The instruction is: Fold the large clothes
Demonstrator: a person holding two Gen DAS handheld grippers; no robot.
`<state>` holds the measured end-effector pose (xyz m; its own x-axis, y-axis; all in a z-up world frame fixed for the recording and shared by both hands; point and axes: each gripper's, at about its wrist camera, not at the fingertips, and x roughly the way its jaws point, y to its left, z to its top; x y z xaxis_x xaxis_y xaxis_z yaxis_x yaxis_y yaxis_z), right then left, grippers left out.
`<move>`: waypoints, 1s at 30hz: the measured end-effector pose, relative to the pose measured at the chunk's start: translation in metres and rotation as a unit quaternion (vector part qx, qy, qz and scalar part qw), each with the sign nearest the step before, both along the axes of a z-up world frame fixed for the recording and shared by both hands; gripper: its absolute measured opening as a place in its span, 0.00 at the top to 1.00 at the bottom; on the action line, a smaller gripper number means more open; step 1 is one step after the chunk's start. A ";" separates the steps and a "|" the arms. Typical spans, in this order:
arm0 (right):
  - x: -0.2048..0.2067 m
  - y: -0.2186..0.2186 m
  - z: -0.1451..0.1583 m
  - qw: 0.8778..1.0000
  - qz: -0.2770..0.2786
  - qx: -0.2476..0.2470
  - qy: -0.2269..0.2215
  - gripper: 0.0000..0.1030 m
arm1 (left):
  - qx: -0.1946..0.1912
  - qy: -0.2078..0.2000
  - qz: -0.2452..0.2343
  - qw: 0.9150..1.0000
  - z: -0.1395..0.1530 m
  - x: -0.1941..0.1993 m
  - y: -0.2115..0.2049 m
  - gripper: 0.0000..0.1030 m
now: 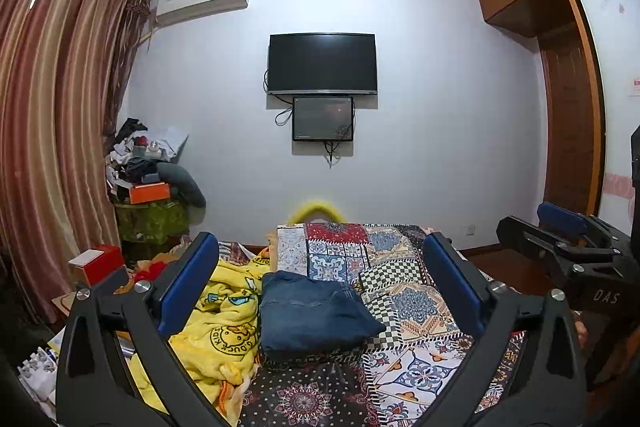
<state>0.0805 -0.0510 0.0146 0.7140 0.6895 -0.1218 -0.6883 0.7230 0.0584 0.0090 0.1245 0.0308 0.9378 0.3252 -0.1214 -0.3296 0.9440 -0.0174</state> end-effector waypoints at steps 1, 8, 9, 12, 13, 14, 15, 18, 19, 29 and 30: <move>0.001 0.001 0.001 1.000 0.000 -0.002 0.003 0.00 | -0.002 0.000 -0.002 1.000 -0.001 -0.001 -0.001 0.01; 0.000 -0.002 -0.002 1.000 -0.009 -0.007 0.007 0.00 | -0.007 0.001 0.002 1.000 -0.005 -0.003 -0.004 0.01; -0.001 -0.003 -0.003 1.000 -0.009 -0.008 0.008 0.00 | -0.009 0.001 0.004 1.000 -0.006 -0.004 -0.003 0.01; -0.004 -0.004 -0.006 1.000 -0.010 -0.010 0.008 0.00 | -0.015 0.002 0.005 1.000 -0.007 -0.004 -0.001 0.01; -0.004 -0.005 -0.007 1.000 -0.010 -0.011 0.007 0.00 | -0.016 0.002 0.005 1.000 -0.008 -0.004 0.000 0.01; -0.005 -0.005 -0.007 1.000 -0.011 -0.012 0.006 0.00 | -0.018 0.002 0.006 1.000 -0.008 -0.003 0.001 0.01; -0.005 -0.005 -0.008 1.000 -0.011 -0.012 0.006 0.00 | -0.018 0.003 0.007 1.000 -0.009 -0.003 0.002 0.00; -0.006 -0.005 -0.006 1.000 -0.011 -0.012 0.006 0.00 | -0.021 0.004 0.009 1.000 -0.010 -0.002 0.003 0.00; -0.006 -0.005 -0.007 1.000 -0.011 -0.012 0.006 0.00 | -0.022 0.004 0.009 1.000 -0.010 -0.002 0.003 0.00; -0.008 -0.006 -0.007 1.000 -0.009 -0.016 0.002 0.00 | -0.030 0.004 0.009 0.999 -0.012 -0.002 0.010 0.00; -0.008 -0.006 -0.007 1.000 -0.009 -0.016 0.003 0.00 | -0.031 0.005 0.010 0.999 -0.012 -0.002 0.010 0.00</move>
<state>0.0723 -0.0568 0.0077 0.7250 0.6728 -0.1474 -0.6755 0.7364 0.0389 0.0069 0.1345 0.0192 0.9300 0.3353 -0.1508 -0.3488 0.9344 -0.0731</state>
